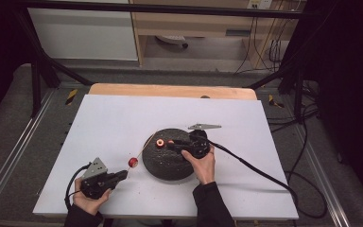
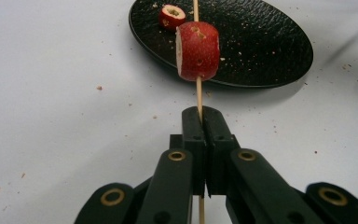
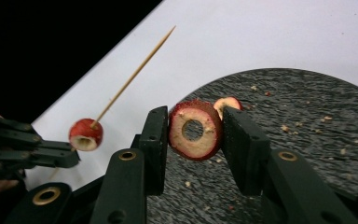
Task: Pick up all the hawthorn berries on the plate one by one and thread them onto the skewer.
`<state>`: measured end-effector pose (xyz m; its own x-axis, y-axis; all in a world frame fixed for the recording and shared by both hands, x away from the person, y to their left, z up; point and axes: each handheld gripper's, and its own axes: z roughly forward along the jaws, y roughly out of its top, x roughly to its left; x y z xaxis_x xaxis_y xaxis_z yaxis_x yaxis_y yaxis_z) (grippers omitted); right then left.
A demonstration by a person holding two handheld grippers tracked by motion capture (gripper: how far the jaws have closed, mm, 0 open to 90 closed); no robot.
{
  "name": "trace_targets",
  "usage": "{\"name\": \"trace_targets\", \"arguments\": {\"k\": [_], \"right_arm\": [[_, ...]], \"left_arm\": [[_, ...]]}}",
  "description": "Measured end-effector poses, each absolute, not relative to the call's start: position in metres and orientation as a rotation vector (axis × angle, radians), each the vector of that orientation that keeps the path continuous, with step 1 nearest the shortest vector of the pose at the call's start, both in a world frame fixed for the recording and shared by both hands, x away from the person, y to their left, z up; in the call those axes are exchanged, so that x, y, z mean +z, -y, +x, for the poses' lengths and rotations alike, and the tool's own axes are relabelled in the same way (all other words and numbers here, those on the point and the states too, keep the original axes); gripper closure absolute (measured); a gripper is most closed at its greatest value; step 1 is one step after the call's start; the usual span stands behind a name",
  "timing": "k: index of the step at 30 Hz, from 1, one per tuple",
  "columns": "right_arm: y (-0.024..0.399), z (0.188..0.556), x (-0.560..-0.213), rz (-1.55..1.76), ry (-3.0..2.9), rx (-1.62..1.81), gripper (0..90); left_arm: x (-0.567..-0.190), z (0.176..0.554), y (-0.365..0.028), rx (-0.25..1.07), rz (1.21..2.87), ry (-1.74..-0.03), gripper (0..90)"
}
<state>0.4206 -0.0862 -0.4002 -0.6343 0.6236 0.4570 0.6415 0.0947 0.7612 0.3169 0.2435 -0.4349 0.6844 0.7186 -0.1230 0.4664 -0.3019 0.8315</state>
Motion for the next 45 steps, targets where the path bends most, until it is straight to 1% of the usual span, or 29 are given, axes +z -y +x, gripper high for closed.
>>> {"name": "trace_targets", "arguments": {"k": [17, 28, 45], "right_arm": [[0.091, 0.396, -0.423, -1.44, 2.056, -1.927, 62.6], [0.093, 0.394, -0.421, -1.489, 1.941, -2.051, 62.6], [0.096, 0.401, -0.414, -1.561, 1.788, -2.211, 62.7]], "left_arm": [[-0.436, 0.314, -0.237, 0.33, 1.949, -0.906, 88.6], [-0.436, 0.312, -0.23, 0.321, 1.945, -0.895, 88.6], [-0.437, 0.309, -0.222, 0.313, 1.928, -0.877, 88.6]]}}
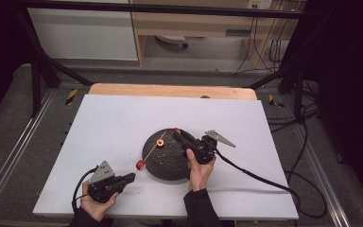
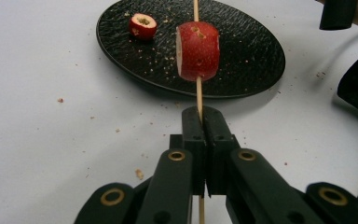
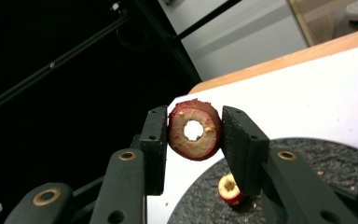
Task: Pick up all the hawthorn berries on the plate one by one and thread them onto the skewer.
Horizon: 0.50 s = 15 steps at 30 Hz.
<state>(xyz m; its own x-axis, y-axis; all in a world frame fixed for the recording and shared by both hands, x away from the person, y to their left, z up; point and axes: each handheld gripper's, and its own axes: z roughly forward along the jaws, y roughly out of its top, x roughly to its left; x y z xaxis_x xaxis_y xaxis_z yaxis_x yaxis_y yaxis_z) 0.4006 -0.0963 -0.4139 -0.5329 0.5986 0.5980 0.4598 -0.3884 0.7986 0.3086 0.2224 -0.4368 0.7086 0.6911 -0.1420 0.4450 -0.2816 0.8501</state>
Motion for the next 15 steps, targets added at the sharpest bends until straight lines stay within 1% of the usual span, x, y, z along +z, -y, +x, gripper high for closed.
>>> {"name": "trace_targets", "arguments": {"k": [15], "right_arm": [[0.0983, 0.4088, -0.4113, 1.451, -1.555, 2.128, 62.7]], "left_arm": [[-0.4367, 0.3079, -0.2146, 0.305, 1.919, -0.859, 88.6]]}}
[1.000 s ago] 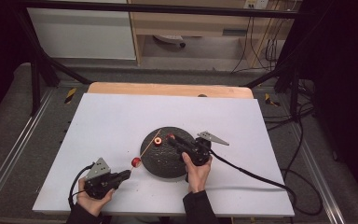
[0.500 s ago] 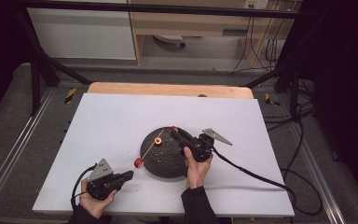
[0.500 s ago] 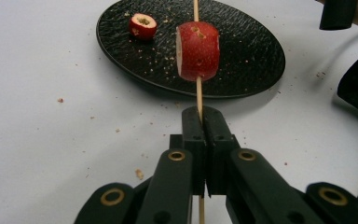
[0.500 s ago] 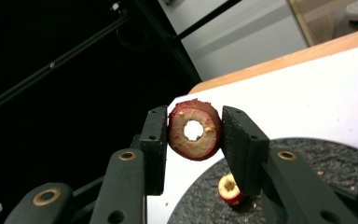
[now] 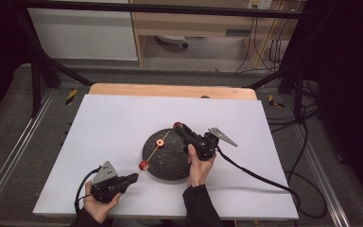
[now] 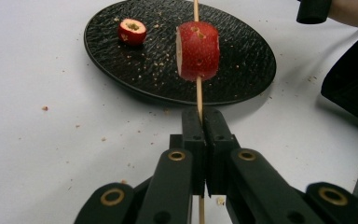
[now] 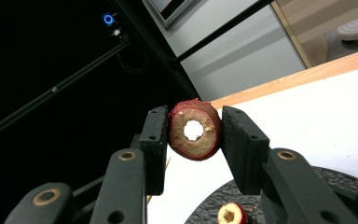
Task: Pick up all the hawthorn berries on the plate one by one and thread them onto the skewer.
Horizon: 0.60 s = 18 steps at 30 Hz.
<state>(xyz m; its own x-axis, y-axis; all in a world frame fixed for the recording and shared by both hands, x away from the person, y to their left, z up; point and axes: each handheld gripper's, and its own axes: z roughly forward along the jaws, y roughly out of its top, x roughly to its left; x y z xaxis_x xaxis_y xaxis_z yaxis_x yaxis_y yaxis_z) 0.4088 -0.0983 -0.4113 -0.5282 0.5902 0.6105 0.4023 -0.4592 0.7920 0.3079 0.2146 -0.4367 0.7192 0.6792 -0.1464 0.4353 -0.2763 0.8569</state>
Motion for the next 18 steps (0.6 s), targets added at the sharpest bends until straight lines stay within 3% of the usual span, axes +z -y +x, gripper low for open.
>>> {"name": "trace_targets", "arguments": {"k": [18], "right_arm": [[0.0936, 0.4103, -0.4198, 1.455, -1.502, 2.197, 62.7]], "left_arm": [[-0.4373, 0.3076, -0.2045, 0.286, 1.912, -0.851, 88.6]]}}
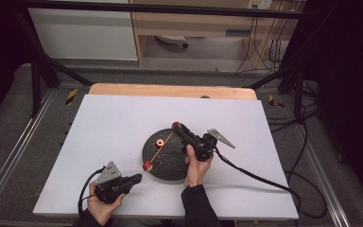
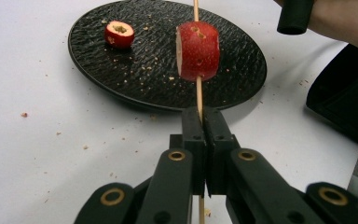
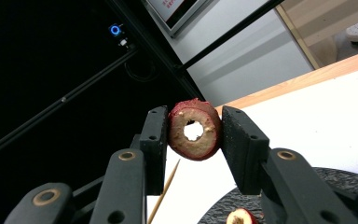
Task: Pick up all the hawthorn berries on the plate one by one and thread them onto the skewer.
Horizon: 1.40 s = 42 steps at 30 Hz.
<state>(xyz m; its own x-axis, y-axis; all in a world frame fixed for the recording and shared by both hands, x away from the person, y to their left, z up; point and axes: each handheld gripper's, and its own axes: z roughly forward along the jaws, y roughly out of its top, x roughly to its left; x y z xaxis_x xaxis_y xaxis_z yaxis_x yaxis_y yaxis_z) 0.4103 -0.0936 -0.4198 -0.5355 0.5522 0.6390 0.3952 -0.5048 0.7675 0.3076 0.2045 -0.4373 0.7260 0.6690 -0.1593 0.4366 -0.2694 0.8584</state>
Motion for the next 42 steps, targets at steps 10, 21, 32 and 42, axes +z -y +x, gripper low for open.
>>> {"name": "trace_targets", "arguments": {"k": [10, 21, 32, 42], "right_arm": [[0.093, 0.409, -0.42, 1.449, -1.492, 2.223, 62.8], [0.091, 0.407, -0.423, 1.455, -1.482, 2.245, 62.8], [0.087, 0.405, -0.428, 1.47, -1.492, 2.253, 62.8], [0.084, 0.401, -0.433, 1.481, -1.501, 2.259, 62.9]], "left_arm": [[-0.437, 0.308, -0.199, 0.286, 1.897, -0.849, 88.6], [-0.438, 0.307, -0.192, 0.286, 1.855, -0.875, 88.6], [-0.441, 0.311, -0.181, 0.282, 1.812, -0.912, 88.6], [-0.437, 0.318, -0.172, 0.289, 1.802, -0.926, 88.6]]}}
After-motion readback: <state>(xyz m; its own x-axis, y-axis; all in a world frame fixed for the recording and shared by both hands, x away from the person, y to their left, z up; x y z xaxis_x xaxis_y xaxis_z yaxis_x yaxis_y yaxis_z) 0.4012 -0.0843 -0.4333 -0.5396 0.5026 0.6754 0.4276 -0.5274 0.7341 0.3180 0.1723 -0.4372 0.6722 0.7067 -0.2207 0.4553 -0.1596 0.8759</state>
